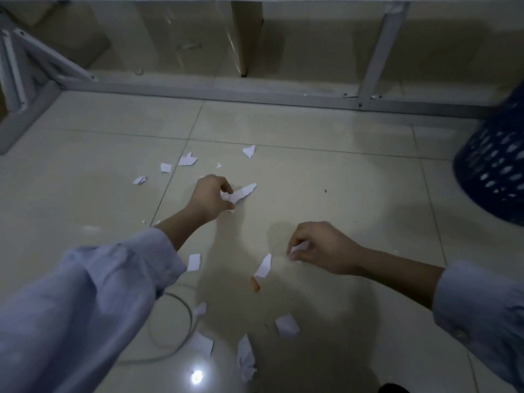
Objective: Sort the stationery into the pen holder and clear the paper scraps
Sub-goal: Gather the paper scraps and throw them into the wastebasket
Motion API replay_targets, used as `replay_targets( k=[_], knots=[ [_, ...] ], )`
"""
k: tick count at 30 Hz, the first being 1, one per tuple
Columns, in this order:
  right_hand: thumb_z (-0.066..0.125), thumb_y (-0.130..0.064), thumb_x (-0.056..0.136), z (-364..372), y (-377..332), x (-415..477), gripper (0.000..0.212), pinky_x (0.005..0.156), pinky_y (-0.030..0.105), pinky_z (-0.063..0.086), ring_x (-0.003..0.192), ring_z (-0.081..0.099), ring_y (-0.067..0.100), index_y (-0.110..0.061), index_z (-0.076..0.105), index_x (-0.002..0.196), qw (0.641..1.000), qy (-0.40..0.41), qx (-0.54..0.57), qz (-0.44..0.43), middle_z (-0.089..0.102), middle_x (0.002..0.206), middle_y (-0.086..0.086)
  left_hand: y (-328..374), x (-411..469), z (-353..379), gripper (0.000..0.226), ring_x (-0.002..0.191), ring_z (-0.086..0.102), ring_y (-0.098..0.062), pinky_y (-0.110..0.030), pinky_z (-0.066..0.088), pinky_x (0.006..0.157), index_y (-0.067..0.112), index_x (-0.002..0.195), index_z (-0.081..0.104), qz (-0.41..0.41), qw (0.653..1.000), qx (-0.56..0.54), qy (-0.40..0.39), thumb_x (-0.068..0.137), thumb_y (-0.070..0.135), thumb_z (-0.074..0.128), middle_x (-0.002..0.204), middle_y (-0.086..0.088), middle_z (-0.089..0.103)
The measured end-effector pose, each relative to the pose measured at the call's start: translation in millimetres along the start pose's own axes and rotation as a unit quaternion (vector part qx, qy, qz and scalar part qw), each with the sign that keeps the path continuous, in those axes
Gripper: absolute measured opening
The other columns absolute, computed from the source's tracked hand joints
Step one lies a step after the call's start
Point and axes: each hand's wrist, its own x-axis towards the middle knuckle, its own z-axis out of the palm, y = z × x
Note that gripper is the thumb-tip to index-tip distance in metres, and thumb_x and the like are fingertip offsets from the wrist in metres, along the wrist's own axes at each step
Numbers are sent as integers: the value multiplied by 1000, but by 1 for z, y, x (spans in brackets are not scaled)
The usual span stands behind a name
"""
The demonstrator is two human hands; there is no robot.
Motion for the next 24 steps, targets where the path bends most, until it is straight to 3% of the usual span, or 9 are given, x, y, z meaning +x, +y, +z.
replay_targets(
  k=[3,5,7,9,12,15,19,24],
  knots=[
    [70,-23,84,18,-18,22,11,91,22,38,114,51,17,-17,73,93,994,-71,-40,-77,56,121,3,-9,8,-3,54,97,53,-31,-24,31,70,4,106,65,-13,1000,3,11,57,14,87,110,-20,56],
    [68,-23,86,28,-21,28,14,107,20,22,135,35,19,-15,73,96,986,-97,-68,-118,44,144,9,-12,11,0,65,103,50,-30,-25,32,74,6,115,60,-15,1000,11,-5,57,18,88,115,-19,52],
    [65,-20,87,38,-19,33,16,114,18,3,142,26,16,-12,72,98,977,-124,-91,-149,36,151,11,-17,14,5,71,110,48,-28,-24,34,80,7,122,57,-25,1000,11,-15,59,20,87,119,-18,51],
    [62,-20,88,46,-17,33,16,117,21,-2,142,27,13,-11,70,99,964,-151,-133,-173,37,150,9,-22,17,10,71,115,45,-27,-23,34,82,6,125,55,-23,999,8,-24,62,20,85,120,-17,54],
    [62,-16,88,50,-11,27,14,118,27,16,136,40,20,-7,71,93,964,-138,-133,-187,50,141,12,-24,21,17,65,119,40,-27,-25,34,85,6,128,54,-9,999,0,-38,70,20,80,121,-15,58],
    [61,-10,88,49,-12,20,12,98,33,42,114,55,30,-4,72,88,971,-106,-118,-176,65,118,15,-24,25,19,58,119,40,-26,-25,35,88,10,127,56,6,998,-4,-56,75,21,76,121,-16,53],
    [56,-14,92,56,-12,13,16,86,33,42,100,55,28,-8,70,98,974,-88,-141,-153,65,103,10,-20,23,23,38,108,48,-30,-25,34,83,3,116,58,23,998,19,-62,82,15,68,114,-16,47],
    [63,-12,83,55,-15,9,15,82,32,46,91,62,19,-8,69,96,997,-63,-21,-25,69,97,6,-12,16,29,23,105,54,-34,-32,36,83,-1,107,61,43,995,67,-52,87,11,59,112,-22,58]
  ],
)
